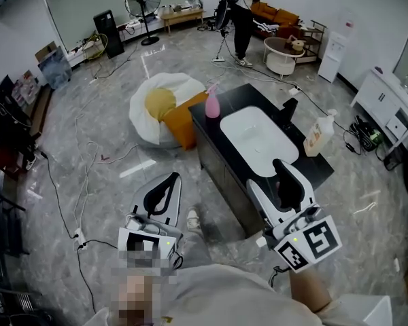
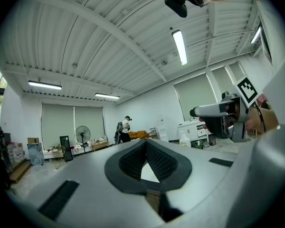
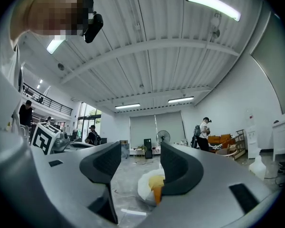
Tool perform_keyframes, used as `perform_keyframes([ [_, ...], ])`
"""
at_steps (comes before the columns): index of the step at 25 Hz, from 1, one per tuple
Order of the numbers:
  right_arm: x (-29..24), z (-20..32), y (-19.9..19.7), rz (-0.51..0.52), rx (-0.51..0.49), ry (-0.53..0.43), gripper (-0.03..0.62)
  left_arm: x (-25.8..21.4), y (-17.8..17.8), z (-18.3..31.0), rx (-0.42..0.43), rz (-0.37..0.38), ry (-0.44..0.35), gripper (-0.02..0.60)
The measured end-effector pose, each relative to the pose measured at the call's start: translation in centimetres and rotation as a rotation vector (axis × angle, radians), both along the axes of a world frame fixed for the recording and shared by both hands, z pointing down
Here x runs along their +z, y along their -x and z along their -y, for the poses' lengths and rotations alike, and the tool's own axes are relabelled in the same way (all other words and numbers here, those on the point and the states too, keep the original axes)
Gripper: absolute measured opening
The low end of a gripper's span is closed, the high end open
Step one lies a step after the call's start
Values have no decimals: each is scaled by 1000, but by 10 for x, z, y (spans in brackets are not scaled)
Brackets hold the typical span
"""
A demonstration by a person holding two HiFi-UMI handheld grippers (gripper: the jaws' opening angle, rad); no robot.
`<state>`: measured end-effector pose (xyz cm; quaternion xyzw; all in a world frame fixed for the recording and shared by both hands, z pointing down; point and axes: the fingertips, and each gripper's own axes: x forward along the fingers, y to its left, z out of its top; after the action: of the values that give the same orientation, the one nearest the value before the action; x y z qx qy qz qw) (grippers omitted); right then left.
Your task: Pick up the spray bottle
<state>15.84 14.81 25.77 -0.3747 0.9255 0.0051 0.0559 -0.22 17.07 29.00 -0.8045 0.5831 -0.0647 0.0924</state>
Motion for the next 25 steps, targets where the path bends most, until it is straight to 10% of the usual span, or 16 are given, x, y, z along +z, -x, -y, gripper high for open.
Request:
perform_keyframes([
  [25, 87, 327, 139, -114, 155, 236, 284, 35, 145, 326, 146, -69, 149, 18],
])
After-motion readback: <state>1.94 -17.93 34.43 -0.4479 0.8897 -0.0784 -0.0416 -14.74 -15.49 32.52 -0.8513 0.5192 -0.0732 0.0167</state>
